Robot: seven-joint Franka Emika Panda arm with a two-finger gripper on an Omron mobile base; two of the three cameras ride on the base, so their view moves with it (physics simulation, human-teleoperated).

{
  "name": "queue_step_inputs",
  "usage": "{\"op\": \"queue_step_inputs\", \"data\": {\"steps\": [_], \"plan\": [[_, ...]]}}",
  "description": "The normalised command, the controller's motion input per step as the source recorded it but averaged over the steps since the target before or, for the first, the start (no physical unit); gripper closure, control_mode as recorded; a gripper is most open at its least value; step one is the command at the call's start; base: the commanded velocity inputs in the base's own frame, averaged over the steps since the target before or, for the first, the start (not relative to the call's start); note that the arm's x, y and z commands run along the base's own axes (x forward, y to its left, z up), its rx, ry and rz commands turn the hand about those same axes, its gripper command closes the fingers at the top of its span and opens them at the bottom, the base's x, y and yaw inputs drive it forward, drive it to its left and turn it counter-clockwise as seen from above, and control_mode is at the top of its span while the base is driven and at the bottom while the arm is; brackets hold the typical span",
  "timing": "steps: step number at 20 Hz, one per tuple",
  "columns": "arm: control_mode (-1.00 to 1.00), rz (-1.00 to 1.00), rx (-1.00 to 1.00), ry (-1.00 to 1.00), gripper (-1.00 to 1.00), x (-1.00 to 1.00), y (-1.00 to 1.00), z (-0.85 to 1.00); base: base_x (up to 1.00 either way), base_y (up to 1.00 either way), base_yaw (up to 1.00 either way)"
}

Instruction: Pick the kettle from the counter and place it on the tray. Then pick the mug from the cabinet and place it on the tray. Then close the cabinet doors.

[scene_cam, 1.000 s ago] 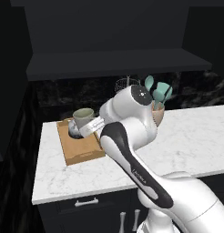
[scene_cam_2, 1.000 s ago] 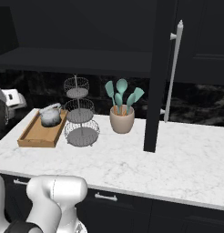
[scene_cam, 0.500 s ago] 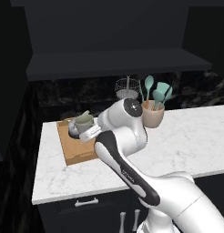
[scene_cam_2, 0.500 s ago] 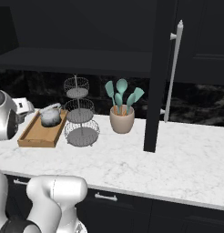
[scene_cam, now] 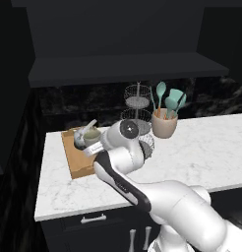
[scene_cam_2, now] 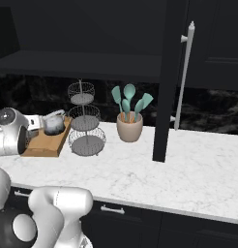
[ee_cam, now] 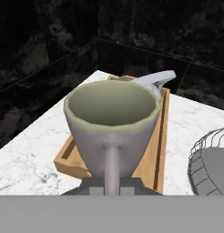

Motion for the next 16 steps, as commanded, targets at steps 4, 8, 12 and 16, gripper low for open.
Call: {"op": "queue_step_inputs", "data": {"steps": [4,8,12,16], "plan": [[-1.00,-0.03,0.03,0.20,1.00,0.40,0.04,-0.27,0.00,0.00,0.00],[-1.00,0.00,0.04,0.23,1.00,0.15,0.01,-0.25,0.00,0.00,0.00],[-1.00,0.00,0.00,0.06,1.00,0.25,0.08,-0.31,0.00,0.00,0.00],[-1.00,0.00,0.00,-0.05,1.00,0.17,0.18,-0.33,0.00,0.00,0.00]]}}
